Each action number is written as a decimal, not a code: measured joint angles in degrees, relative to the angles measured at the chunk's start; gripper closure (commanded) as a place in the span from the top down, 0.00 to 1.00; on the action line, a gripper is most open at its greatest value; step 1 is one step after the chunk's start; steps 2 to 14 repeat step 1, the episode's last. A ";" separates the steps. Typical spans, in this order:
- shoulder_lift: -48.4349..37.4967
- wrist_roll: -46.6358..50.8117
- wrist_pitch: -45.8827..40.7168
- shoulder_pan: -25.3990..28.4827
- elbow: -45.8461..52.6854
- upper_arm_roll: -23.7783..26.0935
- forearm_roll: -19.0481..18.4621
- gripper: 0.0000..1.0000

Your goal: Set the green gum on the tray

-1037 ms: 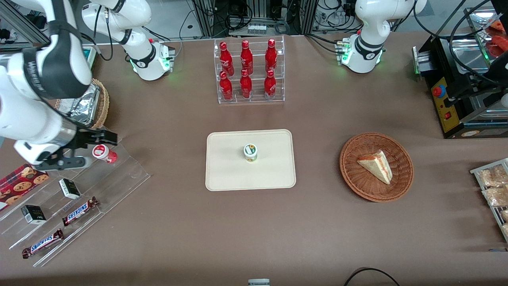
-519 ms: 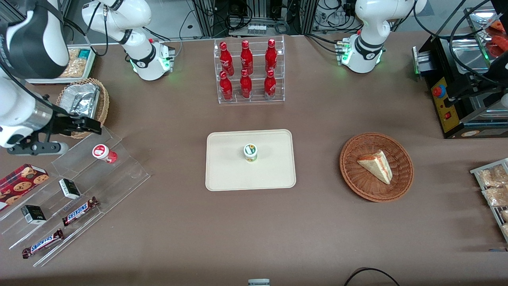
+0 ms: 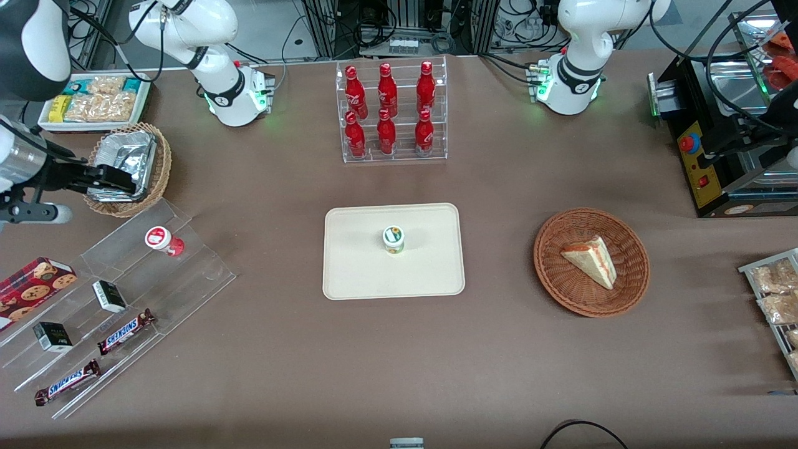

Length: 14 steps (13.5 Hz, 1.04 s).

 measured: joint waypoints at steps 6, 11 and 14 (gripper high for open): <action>-0.48 0.00 -1.10 -0.06 0.01 0.00 0.00 1.00; -0.48 0.00 -1.10 -0.06 0.01 0.00 0.00 1.00; -0.48 0.00 -1.10 -0.06 0.01 0.00 0.00 1.00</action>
